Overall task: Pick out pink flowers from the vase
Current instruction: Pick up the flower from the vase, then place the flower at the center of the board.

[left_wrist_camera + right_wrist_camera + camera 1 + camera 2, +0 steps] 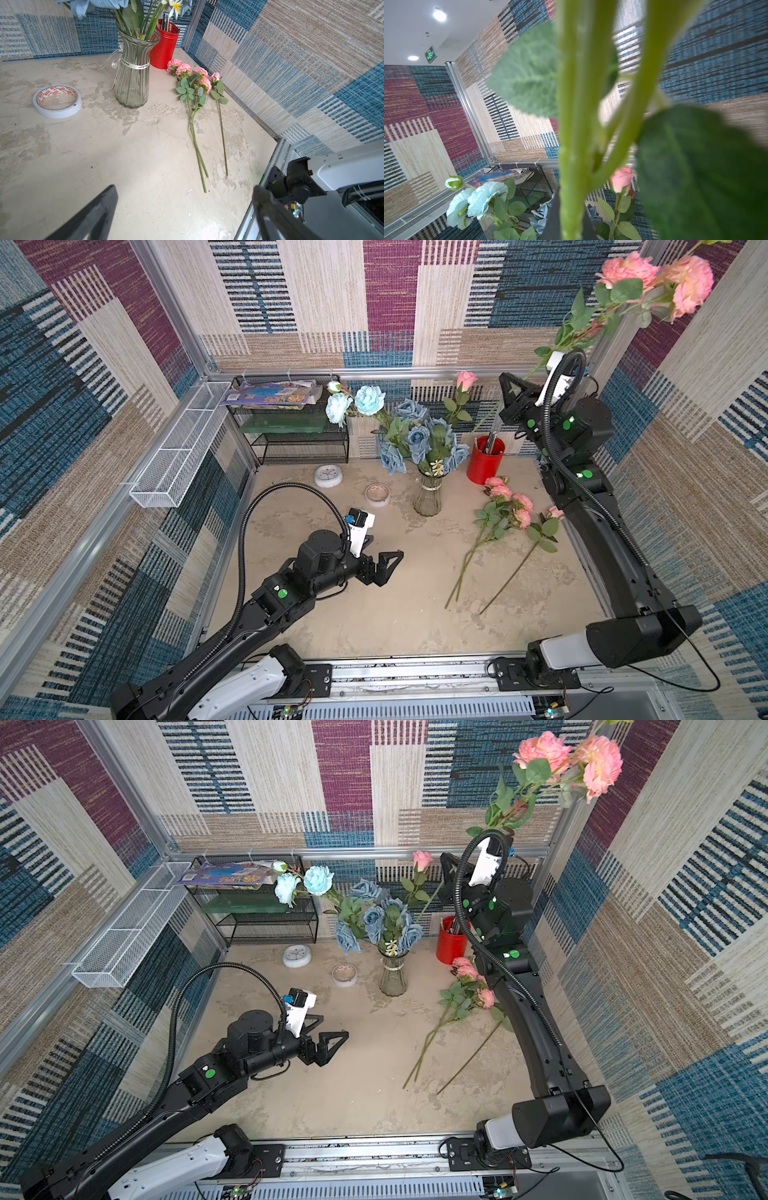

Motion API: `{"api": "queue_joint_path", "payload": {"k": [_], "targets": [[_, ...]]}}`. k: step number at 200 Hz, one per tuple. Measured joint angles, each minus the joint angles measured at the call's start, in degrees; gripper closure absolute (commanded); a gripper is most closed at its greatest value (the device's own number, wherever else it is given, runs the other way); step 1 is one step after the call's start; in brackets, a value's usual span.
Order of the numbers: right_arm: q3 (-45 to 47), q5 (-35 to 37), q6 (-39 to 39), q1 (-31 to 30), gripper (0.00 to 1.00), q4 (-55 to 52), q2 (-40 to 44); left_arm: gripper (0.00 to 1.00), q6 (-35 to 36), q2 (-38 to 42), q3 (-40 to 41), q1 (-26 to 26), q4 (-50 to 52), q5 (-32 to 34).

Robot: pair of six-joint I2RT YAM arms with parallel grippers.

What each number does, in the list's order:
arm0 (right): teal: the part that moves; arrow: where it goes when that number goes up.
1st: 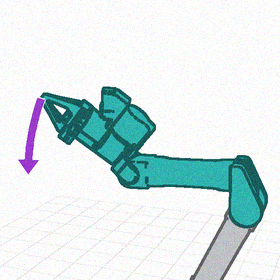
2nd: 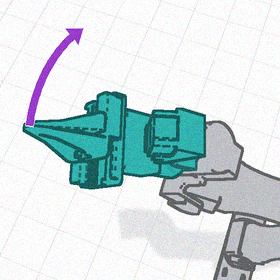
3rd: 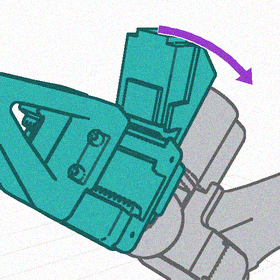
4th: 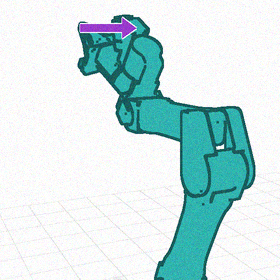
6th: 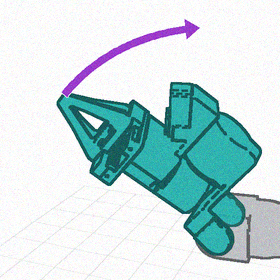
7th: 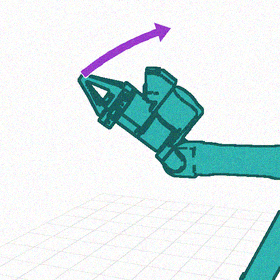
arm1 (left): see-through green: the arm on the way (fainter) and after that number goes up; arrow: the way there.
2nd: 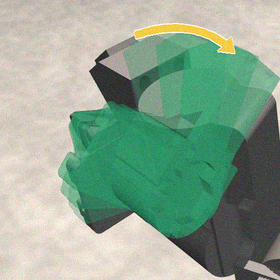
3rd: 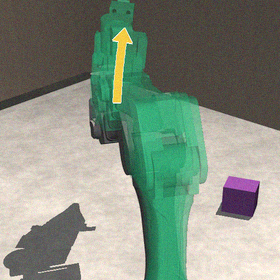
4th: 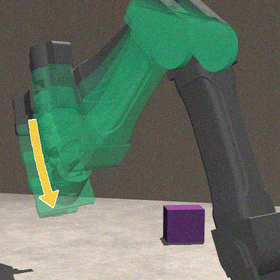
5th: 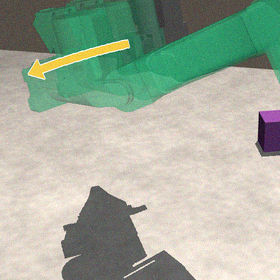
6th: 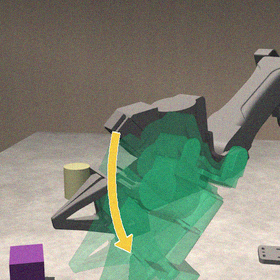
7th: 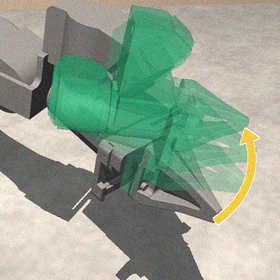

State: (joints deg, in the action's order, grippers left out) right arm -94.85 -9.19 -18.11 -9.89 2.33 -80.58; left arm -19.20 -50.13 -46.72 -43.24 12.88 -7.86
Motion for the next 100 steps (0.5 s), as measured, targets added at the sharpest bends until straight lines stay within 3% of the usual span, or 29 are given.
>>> {"api": "queue_joint_path", "payload": {"k": [54,100], "targets": [[15.13,16.06,-2.67,1.40,1.00,-5.14,11.98,0.01,-0.55,-3.56,-0.92,0.00,-2.10,0.00],[24.79,18.08,-7.26,6.62,1.00,-11.04,17.73,0.01,-1.62,-5.73,-0.94,0.00,-3.80,-0.22]]}}
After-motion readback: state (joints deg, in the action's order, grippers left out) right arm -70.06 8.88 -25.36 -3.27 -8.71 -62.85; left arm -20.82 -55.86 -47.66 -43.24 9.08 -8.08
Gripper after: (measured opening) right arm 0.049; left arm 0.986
